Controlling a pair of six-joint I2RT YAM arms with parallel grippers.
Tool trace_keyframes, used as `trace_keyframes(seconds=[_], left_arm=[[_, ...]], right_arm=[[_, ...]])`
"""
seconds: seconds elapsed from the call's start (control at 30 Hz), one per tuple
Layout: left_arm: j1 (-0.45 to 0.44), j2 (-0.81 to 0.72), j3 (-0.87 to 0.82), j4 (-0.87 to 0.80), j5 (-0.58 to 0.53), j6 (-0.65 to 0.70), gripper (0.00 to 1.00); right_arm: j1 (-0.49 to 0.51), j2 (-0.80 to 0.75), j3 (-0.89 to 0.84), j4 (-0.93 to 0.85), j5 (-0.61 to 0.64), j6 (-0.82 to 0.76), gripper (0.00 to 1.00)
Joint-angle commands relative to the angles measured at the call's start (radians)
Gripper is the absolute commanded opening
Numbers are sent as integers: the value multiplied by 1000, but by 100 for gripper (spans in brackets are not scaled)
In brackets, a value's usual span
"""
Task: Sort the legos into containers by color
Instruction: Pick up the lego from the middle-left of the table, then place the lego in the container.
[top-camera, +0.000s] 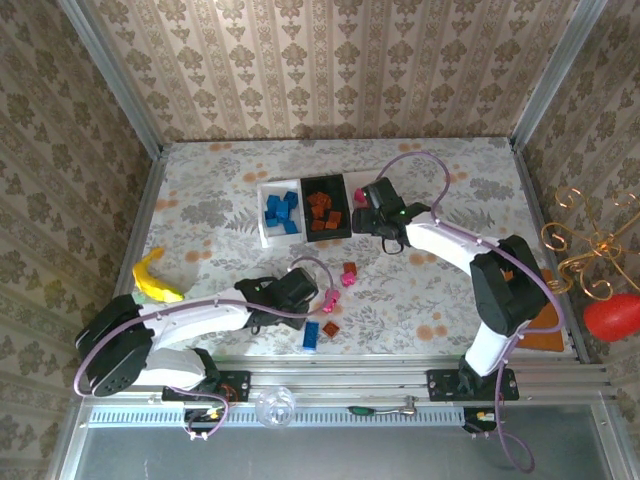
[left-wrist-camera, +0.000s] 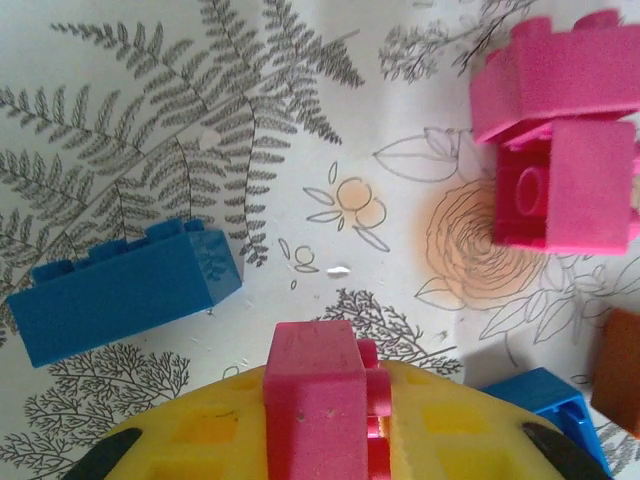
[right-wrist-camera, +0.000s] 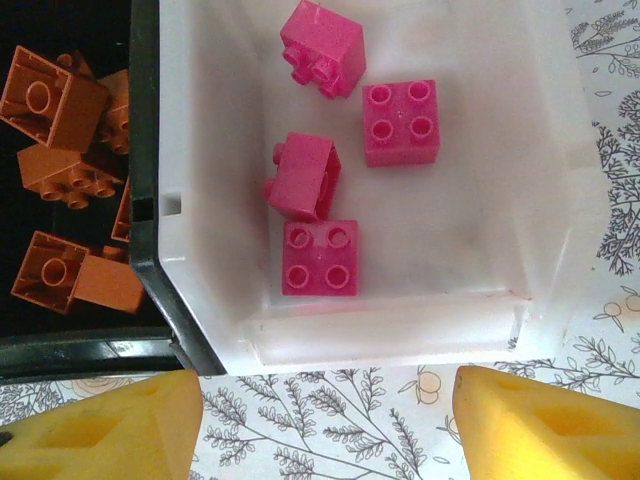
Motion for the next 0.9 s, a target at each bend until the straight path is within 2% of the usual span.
trace_keyframes(seconds=[0.0,0.17,0.4,0.6,0.87], left_arm=[[61,-42,100,62,74,52,26],[176,78,275,173,229,110,26],[273,418,639,241,343,152,24],[304,670,956,189,368,168,24],[327,903,1237,117,370,150,29]], right_arm=[[-1,-83,-71,16,22,30,69],[-1,-147,-162,31,34,58,69],[5,-236,-284,29,40,91,69],[27,-286,-347,18,43,104,69],[58,-317,-376,7,50,116,69]])
